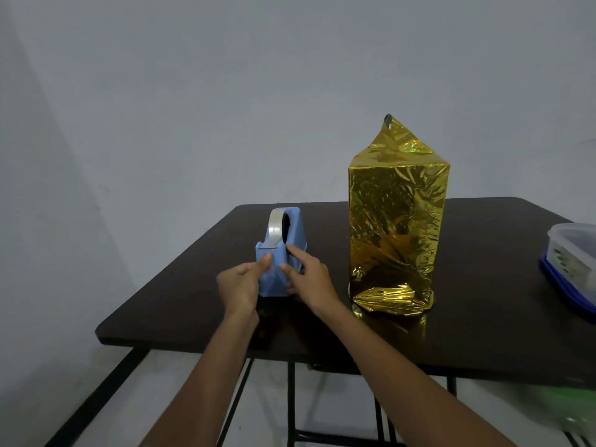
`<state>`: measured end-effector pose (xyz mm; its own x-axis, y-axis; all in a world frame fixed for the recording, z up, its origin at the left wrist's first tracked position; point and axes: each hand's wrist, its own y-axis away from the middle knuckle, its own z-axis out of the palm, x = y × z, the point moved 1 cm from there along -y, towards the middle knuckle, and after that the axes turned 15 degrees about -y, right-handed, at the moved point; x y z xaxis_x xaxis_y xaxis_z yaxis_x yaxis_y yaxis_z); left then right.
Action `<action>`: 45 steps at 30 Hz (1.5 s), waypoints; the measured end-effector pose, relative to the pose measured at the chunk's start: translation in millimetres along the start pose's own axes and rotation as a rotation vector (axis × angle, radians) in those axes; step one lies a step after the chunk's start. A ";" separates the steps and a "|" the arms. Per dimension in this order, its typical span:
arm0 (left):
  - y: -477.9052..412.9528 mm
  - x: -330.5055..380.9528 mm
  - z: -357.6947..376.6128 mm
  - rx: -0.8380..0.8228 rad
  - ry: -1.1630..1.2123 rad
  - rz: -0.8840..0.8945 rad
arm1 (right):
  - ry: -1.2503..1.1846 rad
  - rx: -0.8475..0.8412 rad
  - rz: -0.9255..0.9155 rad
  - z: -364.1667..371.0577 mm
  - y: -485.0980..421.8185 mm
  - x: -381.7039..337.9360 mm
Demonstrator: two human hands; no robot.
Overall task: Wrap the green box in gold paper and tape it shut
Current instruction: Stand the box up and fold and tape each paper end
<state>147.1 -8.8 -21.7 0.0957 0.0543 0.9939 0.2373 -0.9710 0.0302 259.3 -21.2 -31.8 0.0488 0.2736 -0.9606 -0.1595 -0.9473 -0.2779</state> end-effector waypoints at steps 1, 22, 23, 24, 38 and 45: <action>2.7 -1.5 -2.4 0.005 0.006 -0.023 | 0.060 -0.006 -0.021 -2.1 5.7 -9.7; 86.7 222.8 108.3 -0.698 -0.444 0.394 | -0.219 0.149 -0.262 -175.4 12.6 -114.4; 88.4 222.5 111.5 -0.706 -0.459 0.383 | -0.224 0.152 -0.269 -175.5 12.2 -112.6; 89.2 221.5 113.1 -0.702 -0.468 0.378 | -0.228 0.160 -0.271 -174.8 11.3 -110.7; 83.7 210.0 123.6 -0.625 -0.559 0.365 | -0.251 0.229 -0.307 -175.0 4.9 -102.2; 84.4 207.9 128.3 -0.594 -0.561 0.386 | -0.244 0.240 -0.332 -176.4 4.0 -100.8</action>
<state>311.1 -49.5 173.9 0.5596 -0.3456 0.7533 -0.4322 -0.8972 -0.0905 427.7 -82.0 64.4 -0.0924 0.6135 -0.7843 -0.3989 -0.7445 -0.5354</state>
